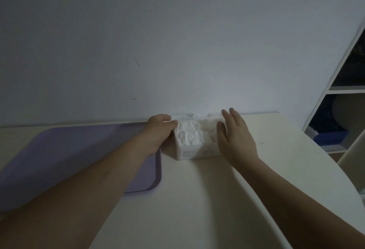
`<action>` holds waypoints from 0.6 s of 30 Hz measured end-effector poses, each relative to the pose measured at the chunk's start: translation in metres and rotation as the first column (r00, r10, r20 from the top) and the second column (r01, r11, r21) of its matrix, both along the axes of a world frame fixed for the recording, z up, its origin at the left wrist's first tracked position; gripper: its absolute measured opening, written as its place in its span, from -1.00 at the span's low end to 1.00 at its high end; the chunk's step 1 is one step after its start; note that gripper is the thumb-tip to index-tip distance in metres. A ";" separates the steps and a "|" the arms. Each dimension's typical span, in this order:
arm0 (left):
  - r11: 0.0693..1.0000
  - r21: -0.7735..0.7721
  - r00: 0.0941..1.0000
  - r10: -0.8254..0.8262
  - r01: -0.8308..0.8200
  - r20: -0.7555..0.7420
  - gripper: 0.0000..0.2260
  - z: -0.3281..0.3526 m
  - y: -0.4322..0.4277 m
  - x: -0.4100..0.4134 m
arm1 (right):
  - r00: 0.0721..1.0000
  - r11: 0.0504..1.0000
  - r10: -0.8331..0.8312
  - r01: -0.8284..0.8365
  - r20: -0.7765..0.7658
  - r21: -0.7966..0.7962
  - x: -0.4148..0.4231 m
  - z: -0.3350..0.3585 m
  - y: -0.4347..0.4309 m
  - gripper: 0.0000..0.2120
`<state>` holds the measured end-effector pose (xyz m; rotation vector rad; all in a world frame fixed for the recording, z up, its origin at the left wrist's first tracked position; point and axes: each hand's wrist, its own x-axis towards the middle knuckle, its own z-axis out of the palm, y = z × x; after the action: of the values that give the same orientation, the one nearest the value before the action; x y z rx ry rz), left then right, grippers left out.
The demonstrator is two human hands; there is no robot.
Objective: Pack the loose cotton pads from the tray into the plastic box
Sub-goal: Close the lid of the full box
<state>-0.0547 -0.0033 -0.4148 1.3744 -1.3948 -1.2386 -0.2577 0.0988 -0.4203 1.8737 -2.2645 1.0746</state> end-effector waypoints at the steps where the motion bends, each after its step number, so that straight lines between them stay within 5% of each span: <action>1: 0.999 0.035 0.999 -0.021 0.022 -0.035 -0.65 -0.001 0.001 -0.001 | 0.993 0.996 -0.051 0.044 0.105 0.072 -0.001 0.000 0.000 -0.57; 3: 0.994 0.079 0.992 -0.067 0.076 -0.102 -0.63 0.000 0.005 0.001 | 0.951 0.984 -0.138 0.099 0.277 0.150 -0.002 0.000 -0.001 -0.73; 8: 0.987 -0.008 0.979 -0.162 0.163 -0.126 -0.68 0.000 0.021 0.011 | 0.856 0.989 -0.140 0.145 0.497 0.027 -0.002 -0.006 0.003 -0.74; 12: 0.960 -0.257 0.994 -0.100 0.109 0.048 -0.65 0.007 0.039 0.022 | 0.558 0.973 -0.070 0.221 0.827 -0.067 0.013 -0.005 0.010 -0.66; 15: 0.964 -0.226 0.989 -0.144 0.138 -0.009 -0.55 0.015 0.051 0.034 | 0.252 0.981 -0.017 0.192 0.968 -0.033 0.021 -0.002 0.016 -0.66; 16: 0.968 -0.202 0.987 -0.161 0.152 -0.029 -0.53 0.019 0.056 0.039 | 0.197 0.985 -0.011 0.170 0.980 -0.024 0.022 -0.003 0.019 -0.58; 18: 0.969 -0.169 0.981 -0.190 0.183 -0.029 -0.55 0.025 0.064 0.045 | 0.231 0.994 -0.004 0.111 0.973 -0.022 0.023 -0.006 0.024 -0.45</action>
<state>-0.0099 0.0606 -0.3896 1.1161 -1.5866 -1.2339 -0.2344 0.1227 -0.4260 0.9983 -2.5109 2.9145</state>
